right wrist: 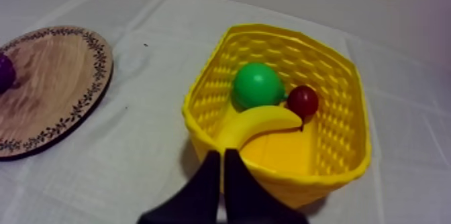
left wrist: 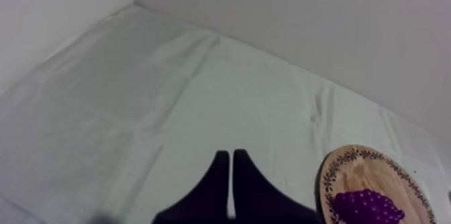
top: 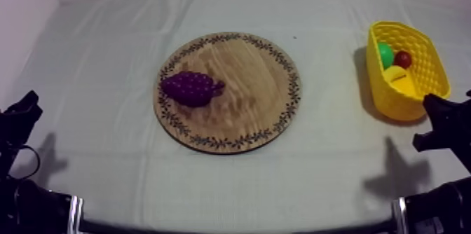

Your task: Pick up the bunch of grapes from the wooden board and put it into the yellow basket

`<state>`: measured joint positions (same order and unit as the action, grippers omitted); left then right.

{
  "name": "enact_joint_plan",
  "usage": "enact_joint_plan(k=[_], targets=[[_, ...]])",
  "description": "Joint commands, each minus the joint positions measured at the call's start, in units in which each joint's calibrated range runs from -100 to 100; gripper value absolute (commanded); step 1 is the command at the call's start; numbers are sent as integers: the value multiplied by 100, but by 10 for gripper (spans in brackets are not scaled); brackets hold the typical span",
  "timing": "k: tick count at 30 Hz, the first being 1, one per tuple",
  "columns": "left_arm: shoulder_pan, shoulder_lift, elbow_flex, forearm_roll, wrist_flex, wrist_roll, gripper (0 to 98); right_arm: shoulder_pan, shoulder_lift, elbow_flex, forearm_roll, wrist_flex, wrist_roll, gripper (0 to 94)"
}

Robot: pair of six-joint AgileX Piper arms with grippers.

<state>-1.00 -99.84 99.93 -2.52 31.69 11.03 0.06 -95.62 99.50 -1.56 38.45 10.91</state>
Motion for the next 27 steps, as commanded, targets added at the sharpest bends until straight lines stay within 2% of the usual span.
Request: enact_joint_plan(k=[1,14,27], targets=[[2,2,-4,1,0,-1,0,2,-5,6,3,-6,-48,2],[2,2,-4,1,0,-1,0,-19,-5,6,3,-6,-13,3],[2,2,-4,1,0,-1,0,-1041,-4,-32,48,-60,-60,7]])
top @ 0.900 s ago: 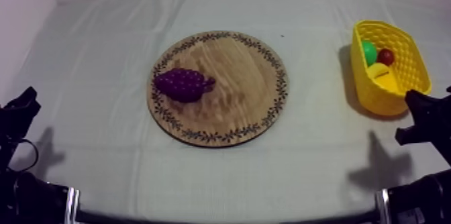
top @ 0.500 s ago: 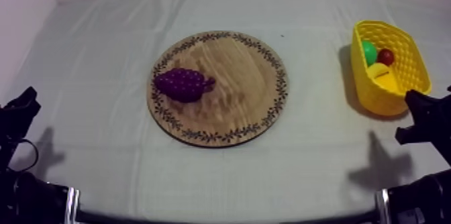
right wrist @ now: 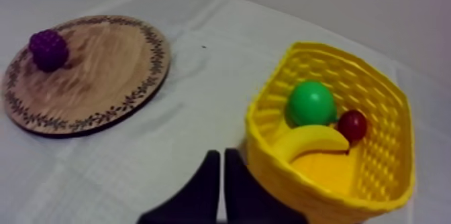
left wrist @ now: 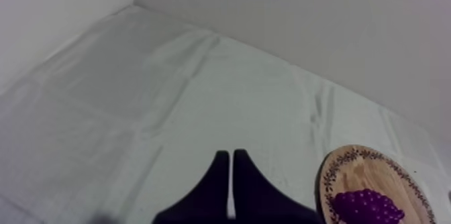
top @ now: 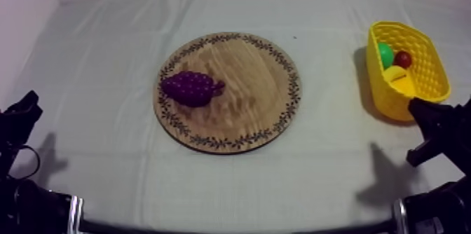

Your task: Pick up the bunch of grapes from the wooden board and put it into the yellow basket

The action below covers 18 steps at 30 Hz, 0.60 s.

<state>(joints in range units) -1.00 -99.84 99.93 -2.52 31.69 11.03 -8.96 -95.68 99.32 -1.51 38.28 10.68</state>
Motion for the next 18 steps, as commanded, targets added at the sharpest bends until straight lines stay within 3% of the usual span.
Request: enact_joint_plan(k=[1,8,18], targets=[[2,2,-4,1,0,-1,0,-224,36,-39,105,-71,-96,7],[2,2,-4,1,0,-1,0,-645,871,-832,598,-40,-638,6],[2,2,-4,1,0,-1,0,-886,2988,-3357,806,998,-299,3]])
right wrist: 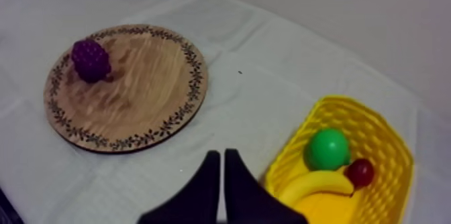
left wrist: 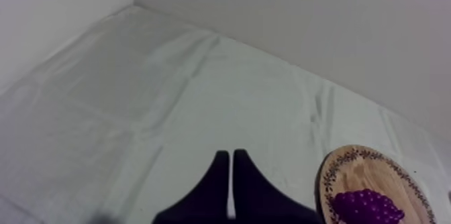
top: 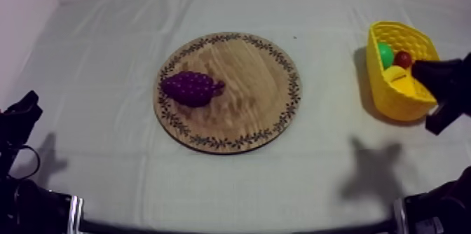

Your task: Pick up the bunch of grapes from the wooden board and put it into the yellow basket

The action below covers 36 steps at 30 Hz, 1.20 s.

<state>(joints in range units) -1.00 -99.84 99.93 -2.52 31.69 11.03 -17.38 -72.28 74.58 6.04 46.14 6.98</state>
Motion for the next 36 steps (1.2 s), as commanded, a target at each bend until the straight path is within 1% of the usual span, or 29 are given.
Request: enact_joint_plan(k=[1,5,9,13,17,20,27,36], targets=[[2,2,-4,1,0,-1,0,-91,852,-1163,100,358,99,3],[2,2,-4,1,0,-1,0,-245,1641,-2252,244,997,273,3],[2,2,-4,1,0,-1,0,-342,2397,-3226,291,1645,505,3],[2,2,-4,1,0,-1,0,-362,3143,-4079,195,2290,785,3],[2,2,-4,1,0,-1,0,-370,3896,-4850,33,2949,1181,4],[2,2,-4,1,0,-1,0,-428,4440,-5379,-33,3353,1392,9],[2,2,-4,1,0,-1,0,-666,5569,-6609,-101,3960,1607,49],[2,2,-4,1,0,-1,0,-1042,6893,-8245,-108,4485,1709,43]])
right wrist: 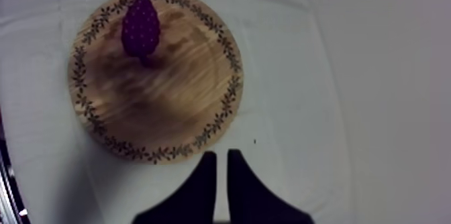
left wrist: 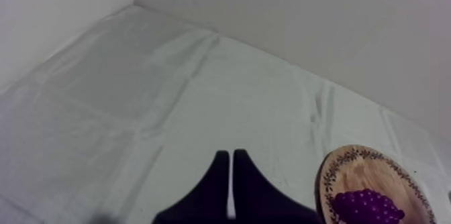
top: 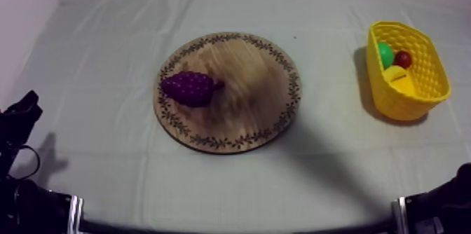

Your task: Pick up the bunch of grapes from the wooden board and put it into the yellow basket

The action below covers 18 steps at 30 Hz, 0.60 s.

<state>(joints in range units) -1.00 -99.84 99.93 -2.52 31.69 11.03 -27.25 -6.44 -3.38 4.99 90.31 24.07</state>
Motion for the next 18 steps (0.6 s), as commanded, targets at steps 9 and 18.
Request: enact_joint_plan(k=[9,18], targets=[[2,2,-4,1,0,-1,0,-586,1528,-1698,78,498,-17,10],[2,2,-4,1,0,-1,0,-879,2437,-2468,218,678,-55,11]])
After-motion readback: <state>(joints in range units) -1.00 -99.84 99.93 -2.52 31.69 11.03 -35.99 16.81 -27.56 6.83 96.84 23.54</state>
